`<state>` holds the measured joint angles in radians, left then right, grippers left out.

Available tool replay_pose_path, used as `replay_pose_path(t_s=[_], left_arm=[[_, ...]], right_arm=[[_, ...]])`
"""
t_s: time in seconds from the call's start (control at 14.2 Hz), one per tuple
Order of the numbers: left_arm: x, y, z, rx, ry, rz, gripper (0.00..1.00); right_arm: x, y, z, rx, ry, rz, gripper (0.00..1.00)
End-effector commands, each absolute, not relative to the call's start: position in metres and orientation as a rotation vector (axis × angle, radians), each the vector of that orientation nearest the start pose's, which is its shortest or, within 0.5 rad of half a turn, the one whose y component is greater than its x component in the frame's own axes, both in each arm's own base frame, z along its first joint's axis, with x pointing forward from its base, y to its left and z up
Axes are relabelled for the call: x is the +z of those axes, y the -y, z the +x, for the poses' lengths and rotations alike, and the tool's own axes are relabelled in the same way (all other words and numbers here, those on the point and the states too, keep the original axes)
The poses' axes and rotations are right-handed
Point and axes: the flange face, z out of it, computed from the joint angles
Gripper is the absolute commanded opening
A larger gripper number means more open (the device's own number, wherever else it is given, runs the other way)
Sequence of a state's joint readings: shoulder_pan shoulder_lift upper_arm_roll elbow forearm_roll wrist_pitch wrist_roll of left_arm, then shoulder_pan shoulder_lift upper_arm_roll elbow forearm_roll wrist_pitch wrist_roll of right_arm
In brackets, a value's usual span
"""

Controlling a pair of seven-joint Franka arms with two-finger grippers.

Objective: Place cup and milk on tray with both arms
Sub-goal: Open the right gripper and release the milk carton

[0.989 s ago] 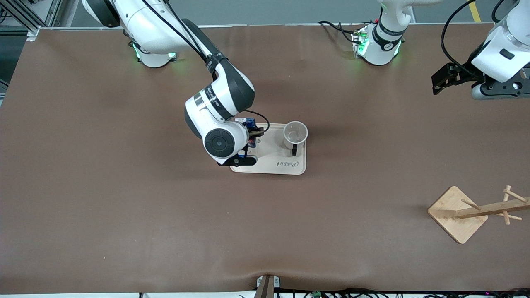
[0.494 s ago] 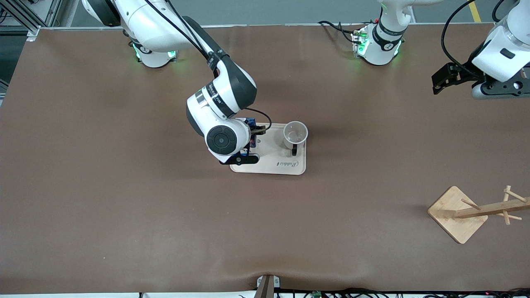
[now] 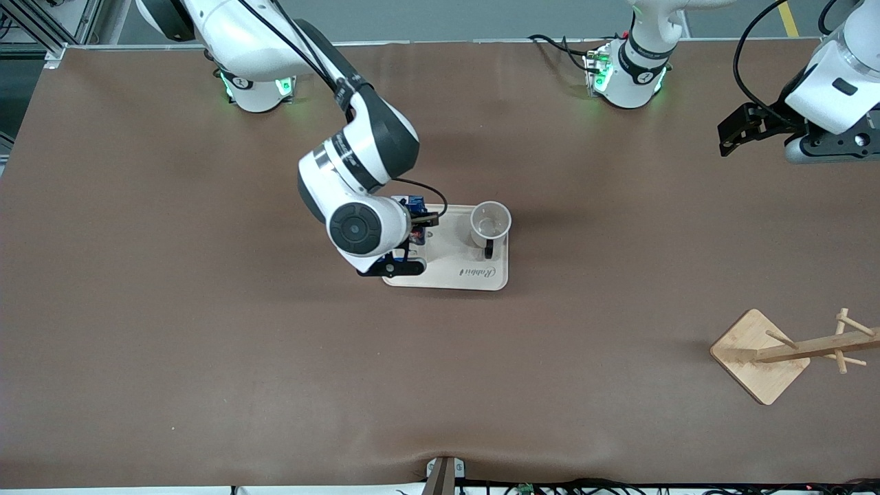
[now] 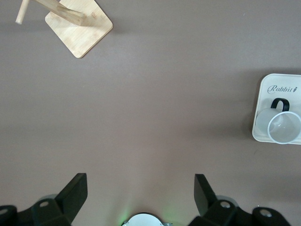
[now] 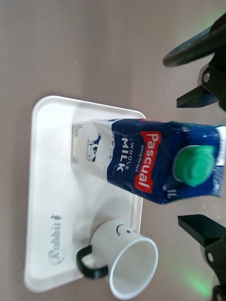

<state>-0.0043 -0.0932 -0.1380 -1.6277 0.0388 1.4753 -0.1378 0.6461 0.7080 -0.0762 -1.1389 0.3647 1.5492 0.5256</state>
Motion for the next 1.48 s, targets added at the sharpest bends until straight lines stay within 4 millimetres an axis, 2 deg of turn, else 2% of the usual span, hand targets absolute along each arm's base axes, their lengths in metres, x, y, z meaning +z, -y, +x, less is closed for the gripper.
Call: replay_pose_path(t_s=[0.0,0.14,0.28,0.35,0.42,0.64,0.71,0.85,0.92,0.99,1.13,1.27,1.34,1.41], left_arm=[[0.648,0.074,0.502,0.072,0.002,-3.101,1.0],[0.649,0.073,0.503,0.068,0.004,-3.102,1.0],[0.649,0.072,0.503,0.068,0.006,-3.102,1.0],[0.65,0.072,0.502,0.065,0.006,-3.102,1.0],[0.65,0.071,0.502,0.068,0.009,-3.102,1.0],[0.65,0.067,0.502,0.069,0.004,-3.105,1.0],[0.651,0.063,0.502,0.067,0.013,-3.105,1.0],[0.652,0.061,0.502,0.062,0.014,-3.103,1.0],[0.654,0.06,0.501,0.057,0.016,-3.105,1.0],[0.653,0.061,0.501,0.059,0.014,-3.103,1.0],[0.654,0.06,0.501,0.057,0.016,-3.105,1.0],[0.654,0.061,0.5,0.06,0.014,-3.104,1.0],[0.655,0.061,0.499,0.057,0.014,-3.104,1.0],[0.656,0.06,0.498,0.055,0.016,-3.104,1.0]], right_arm=[[0.437,-0.398,0.589,0.516,-0.009,-2.951,1.0],[0.474,-0.359,0.602,0.466,-0.078,-2.932,1.0],[0.493,-0.294,0.625,0.503,-0.193,-2.91,1.0],[0.512,-0.258,0.634,0.469,-0.256,-2.894,1.0],[0.538,-0.229,0.636,0.413,-0.288,-2.883,1.0],[0.586,-0.138,0.638,0.28,-0.354,-2.94,1.0],[0.599,-0.12,0.633,0.222,-0.313,-3.018,1.0],[0.608,-0.092,0.619,0.187,-0.231,-3.186,1.0],[0.614,-0.076,0.611,0.174,-0.246,-3.199,1.0],[0.622,-0.048,0.606,0.155,-0.266,-3.189,1.0],[0.63,-0.013,0.595,0.156,-0.229,-3.179,1.0],[0.634,-0.001,0.578,0.093,-0.235,-3.17,1.0],[0.631,0.004,0.567,0.048,-0.242,-3.161,1.0],[0.621,0.019,0.554,-0.006,-0.261,-3.149,1.0]])
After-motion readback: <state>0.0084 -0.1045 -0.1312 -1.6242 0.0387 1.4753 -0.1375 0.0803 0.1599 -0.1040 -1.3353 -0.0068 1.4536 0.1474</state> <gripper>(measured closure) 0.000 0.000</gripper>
